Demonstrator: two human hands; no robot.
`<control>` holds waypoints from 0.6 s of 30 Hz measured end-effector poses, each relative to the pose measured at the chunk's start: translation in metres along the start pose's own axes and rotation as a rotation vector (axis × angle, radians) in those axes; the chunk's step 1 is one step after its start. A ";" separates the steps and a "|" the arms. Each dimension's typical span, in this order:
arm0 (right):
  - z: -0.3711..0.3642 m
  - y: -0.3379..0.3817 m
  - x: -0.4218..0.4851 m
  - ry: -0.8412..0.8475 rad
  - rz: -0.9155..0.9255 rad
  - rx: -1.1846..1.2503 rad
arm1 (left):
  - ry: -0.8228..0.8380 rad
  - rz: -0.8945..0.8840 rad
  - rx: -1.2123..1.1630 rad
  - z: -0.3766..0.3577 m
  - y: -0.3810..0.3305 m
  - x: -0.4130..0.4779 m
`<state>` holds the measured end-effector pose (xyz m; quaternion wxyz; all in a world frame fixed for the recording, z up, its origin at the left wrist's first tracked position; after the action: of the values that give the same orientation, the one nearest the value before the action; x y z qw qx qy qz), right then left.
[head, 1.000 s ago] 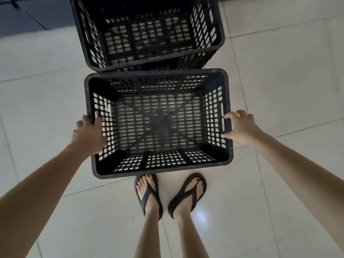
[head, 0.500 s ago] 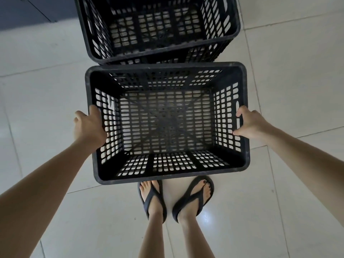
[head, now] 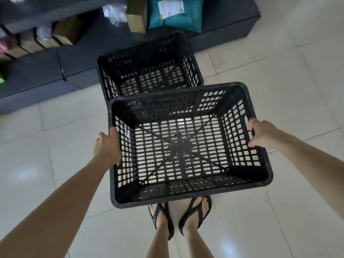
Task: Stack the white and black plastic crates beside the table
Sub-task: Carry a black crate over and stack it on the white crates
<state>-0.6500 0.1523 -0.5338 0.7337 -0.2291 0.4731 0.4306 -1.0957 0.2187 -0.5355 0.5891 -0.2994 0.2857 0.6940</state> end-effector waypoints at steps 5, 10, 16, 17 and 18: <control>0.071 -0.033 -0.085 -0.015 -0.033 0.072 | -0.082 -0.046 -0.016 0.075 -0.050 -0.075; 0.137 -0.078 -0.154 -0.040 -0.060 0.133 | -0.144 -0.108 -0.019 0.136 -0.109 -0.139; 0.212 -0.139 -0.205 -0.102 -0.092 0.215 | -0.180 -0.264 -0.041 0.204 -0.198 -0.179; 0.223 -0.150 -0.210 -0.101 -0.111 0.223 | -0.180 -0.275 -0.041 0.213 -0.213 -0.182; 0.234 -0.158 -0.215 -0.098 -0.127 0.233 | -0.176 -0.280 -0.041 0.221 -0.228 -0.184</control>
<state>-0.4388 0.1542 -0.2483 0.8033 -0.1505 0.4679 0.3364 -0.8644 0.2983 -0.2616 0.6965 -0.2863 0.1741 0.6345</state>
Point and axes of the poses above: each hand's wrist, its own x-axis towards the middle knuckle, its own z-axis out of the back of the hand, y = z × x, the point moved 9 cm from there along x, towards the middle knuckle, and after that the axes turned 12 degrees about y, right-handed, at the moved point
